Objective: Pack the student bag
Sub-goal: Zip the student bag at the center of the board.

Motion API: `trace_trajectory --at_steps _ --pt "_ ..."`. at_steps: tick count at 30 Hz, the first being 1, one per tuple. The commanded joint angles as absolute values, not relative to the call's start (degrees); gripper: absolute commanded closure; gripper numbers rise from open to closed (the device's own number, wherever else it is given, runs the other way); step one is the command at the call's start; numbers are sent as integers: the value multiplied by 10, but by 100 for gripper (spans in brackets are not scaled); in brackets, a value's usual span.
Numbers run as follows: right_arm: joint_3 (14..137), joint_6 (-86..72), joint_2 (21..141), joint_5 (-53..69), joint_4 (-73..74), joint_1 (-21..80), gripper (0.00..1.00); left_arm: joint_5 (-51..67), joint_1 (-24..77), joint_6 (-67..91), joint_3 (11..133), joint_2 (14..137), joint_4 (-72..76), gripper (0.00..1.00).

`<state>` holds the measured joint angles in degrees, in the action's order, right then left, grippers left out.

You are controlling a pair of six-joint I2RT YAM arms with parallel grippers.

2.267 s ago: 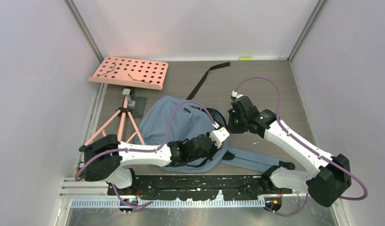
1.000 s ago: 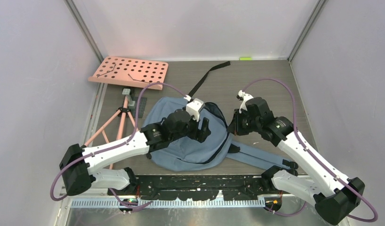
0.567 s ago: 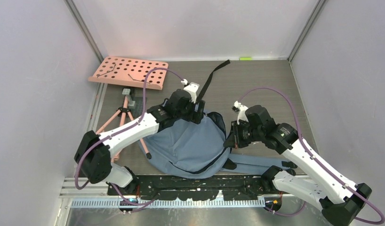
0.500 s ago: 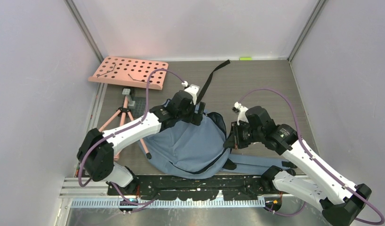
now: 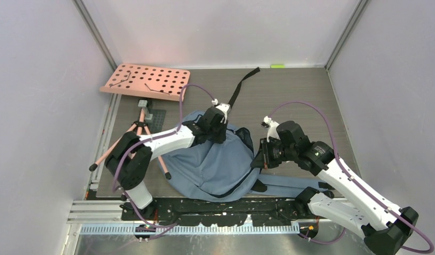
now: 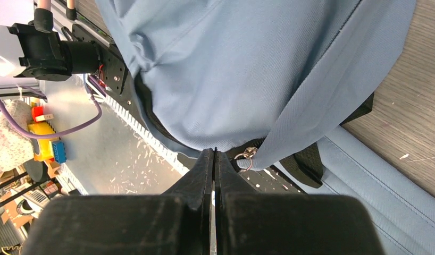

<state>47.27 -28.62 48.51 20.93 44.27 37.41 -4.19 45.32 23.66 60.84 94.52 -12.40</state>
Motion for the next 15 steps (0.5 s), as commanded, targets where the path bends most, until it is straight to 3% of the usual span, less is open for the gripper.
trace_trajectory --at_steps 1,3,11,15 --pt "478 -283 480 231 417 378 99 56 455 249 621 1022 -60 90" --pt "478 -280 481 230 423 378 99 91 455 229 650 1048 -32 100" --pt "468 -281 502 219 400 385 99 265 455 76 853 1179 -21 100" --pt "458 -304 530 202 339 411 99 274 454 19 937 1216 -76 98"
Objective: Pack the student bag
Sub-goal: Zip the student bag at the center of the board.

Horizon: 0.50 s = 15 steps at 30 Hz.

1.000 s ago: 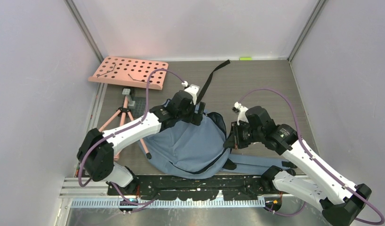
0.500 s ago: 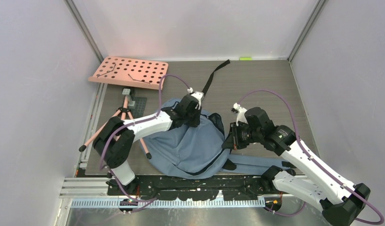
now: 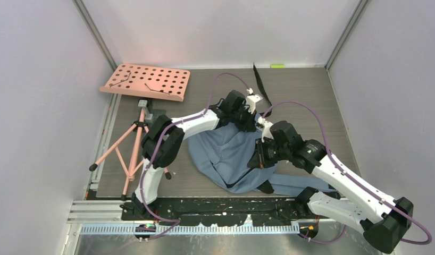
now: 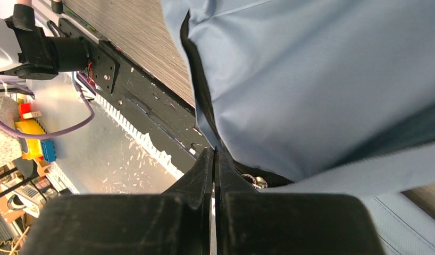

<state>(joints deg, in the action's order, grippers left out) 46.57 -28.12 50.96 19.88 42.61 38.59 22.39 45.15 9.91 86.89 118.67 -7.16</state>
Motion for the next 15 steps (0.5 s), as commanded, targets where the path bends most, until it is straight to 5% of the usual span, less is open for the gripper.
trace_trajectory --at_steps 1,7,11,15 --pt "452 -310 536 194 313 424 99 262 453 14 947 1213 -89 91" --pt "439 -357 548 133 225 465 99 135 444 54 864 1097 -85 34" --pt "442 -358 547 108 207 480 99 0 444 139 752 971 -96 20" --pt "443 -353 537 67 222 482 99 -50 444 251 642 856 -140 17"
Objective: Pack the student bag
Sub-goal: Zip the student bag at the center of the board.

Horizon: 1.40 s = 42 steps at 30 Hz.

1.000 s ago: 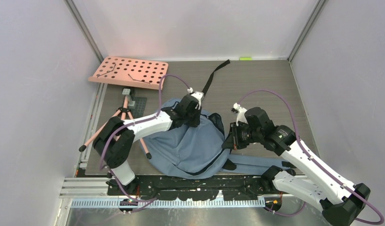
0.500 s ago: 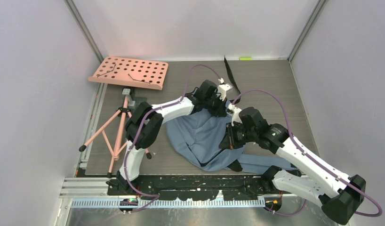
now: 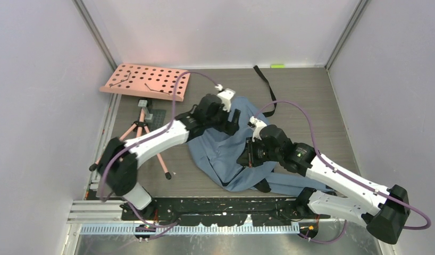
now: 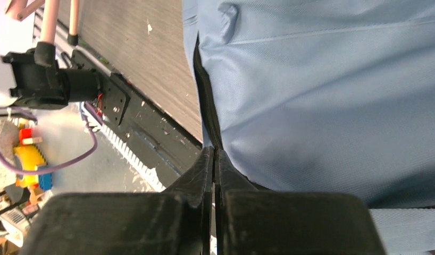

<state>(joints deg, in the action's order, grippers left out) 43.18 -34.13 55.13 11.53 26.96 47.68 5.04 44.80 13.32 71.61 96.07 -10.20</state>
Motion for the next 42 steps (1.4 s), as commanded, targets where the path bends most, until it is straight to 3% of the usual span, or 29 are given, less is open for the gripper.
trace_trajectory --at_steps 1,9,26,33,35,40,42 --pt "443 -353 531 59 231 482 99 -52 444 281 618 835 -148 17" --pt "435 -355 480 -33 281 482 99 -5 449 445 465 735 -146 16" --pt "418 -365 472 -62 291 482 99 -115 544 508 439 671 -302 16" --pt "423 -370 472 -96 297 482 100 -90 544 535 390 673 -236 21" --pt "428 -373 474 -113 309 482 99 -81 543 546 370 685 -194 32" --pt "448 -382 482 -169 347 482 100 -71 517 533 354 718 -125 83" --pt "457 -386 485 -205 372 482 100 -65 488 503 367 725 -130 99"
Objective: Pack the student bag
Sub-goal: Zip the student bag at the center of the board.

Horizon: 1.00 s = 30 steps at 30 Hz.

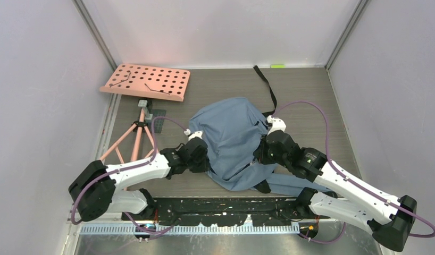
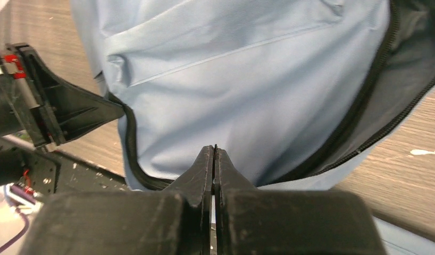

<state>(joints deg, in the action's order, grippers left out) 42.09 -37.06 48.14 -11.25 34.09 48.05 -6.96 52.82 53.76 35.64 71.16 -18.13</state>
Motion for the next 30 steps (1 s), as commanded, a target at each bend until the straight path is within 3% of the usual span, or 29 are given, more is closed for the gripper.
trace_trajectory --at_steps 1,9,19,24,26,30 --pt "461 -387 485 -217 388 482 100 -60 472 489 375 727 -136 100" --pt "469 -404 495 -310 446 445 100 -21 321 374 433 739 -154 100" --pt "445 -321 544 -170 285 331 100 81 262 226 574 872 -138 98" --pt "473 -299 584 -58 239 331 99 118 264 217 620 880 -133 41" --pt "464 -313 601 -26 224 331 99 119 272 210 616 861 -124 31" --pt "423 -352 619 33 176 333 99 95 316 158 589 808 -101 22"
